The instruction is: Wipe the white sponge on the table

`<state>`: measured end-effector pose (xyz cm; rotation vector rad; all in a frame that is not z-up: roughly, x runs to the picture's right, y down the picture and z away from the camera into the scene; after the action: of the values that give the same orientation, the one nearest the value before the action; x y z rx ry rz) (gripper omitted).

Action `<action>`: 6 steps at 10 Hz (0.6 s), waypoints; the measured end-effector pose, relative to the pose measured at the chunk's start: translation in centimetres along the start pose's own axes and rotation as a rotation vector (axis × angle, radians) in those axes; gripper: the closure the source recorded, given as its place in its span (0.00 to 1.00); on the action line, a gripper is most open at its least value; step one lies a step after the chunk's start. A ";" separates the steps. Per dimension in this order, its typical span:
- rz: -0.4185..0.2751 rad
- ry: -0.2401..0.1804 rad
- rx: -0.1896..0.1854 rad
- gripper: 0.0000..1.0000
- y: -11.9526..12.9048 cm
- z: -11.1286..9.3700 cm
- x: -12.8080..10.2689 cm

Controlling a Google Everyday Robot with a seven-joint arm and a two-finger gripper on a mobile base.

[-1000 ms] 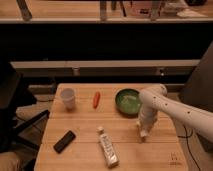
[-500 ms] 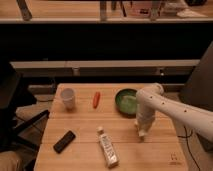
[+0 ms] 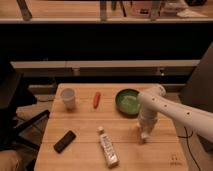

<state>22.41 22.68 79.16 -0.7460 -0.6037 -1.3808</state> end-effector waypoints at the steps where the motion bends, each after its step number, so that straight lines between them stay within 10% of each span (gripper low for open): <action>1: -0.004 0.000 -0.003 1.00 -0.1 0.0 -0.1; 6: -0.017 0.002 -0.015 1.00 -0.1 -0.2 -0.2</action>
<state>22.32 22.66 78.91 -0.7530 -0.6000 -1.4025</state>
